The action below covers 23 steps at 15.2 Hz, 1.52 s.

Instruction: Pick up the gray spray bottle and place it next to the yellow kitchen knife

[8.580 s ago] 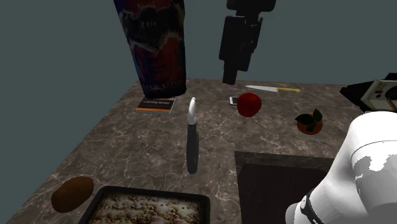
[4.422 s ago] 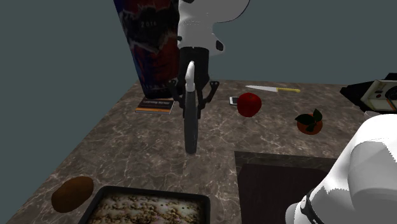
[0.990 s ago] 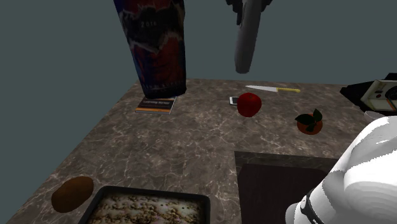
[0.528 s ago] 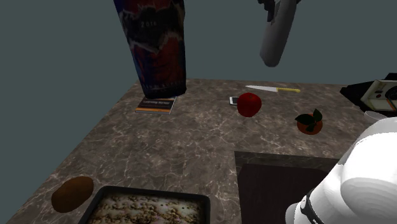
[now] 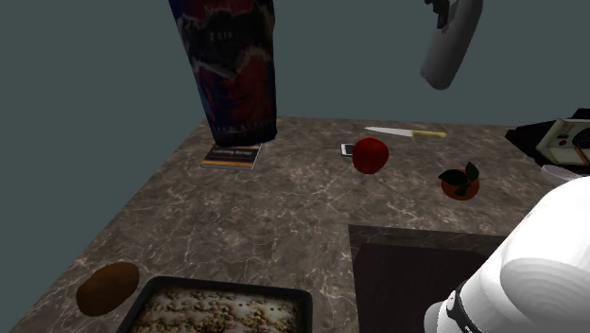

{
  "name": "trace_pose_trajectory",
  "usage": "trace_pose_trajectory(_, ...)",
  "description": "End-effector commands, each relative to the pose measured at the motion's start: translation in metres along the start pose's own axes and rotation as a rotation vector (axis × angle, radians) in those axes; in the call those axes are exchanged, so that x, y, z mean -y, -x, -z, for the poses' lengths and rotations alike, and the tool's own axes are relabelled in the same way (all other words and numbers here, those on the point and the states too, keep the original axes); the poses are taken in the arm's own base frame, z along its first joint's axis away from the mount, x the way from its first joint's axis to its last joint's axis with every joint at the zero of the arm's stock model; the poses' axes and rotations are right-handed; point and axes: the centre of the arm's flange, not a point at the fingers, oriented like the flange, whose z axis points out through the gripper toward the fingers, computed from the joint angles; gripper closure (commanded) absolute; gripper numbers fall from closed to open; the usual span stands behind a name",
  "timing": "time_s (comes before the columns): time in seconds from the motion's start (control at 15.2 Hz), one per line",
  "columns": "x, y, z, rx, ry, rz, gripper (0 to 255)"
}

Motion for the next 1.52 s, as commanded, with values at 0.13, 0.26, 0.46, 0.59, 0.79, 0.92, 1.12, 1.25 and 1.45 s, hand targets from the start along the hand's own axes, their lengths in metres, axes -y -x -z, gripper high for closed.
trace_pose_trajectory(0.13, -0.044, -0.025, 0.015, 0.0, 0.001, 0.003, 255)
trace_pose_trajectory(0.26, -0.066, -0.037, 0.023, 0.0, 0.001, 0.003, 255)
trace_pose_trajectory(0.46, -0.1, -0.056, 0.034, 0.0, 0.001, 0.003, 255)
trace_pose_trajectory(0.59, -0.122, -0.068, 0.041, 0.0, 0.001, 0.003, 255)
trace_pose_trajectory(0.79, -0.155, -0.087, 0.053, 0.0, 0.001, 0.003, 255)
trace_pose_trajectory(0.92, -0.177, -0.099, 0.06, 0.0, 0.001, 0.003, 255)
trace_pose_trajectory(1.12, -0.187, -0.11, 0.055, 0.0, 0.001, 0.003, 255)
trace_pose_trajectory(1.25, -0.187, -0.116, 0.046, 0.0, 0.001, 0.003, 255)
trace_pose_trajectory(1.45, -0.187, -0.124, 0.032, 0.0, 0.001, 0.003, 255)
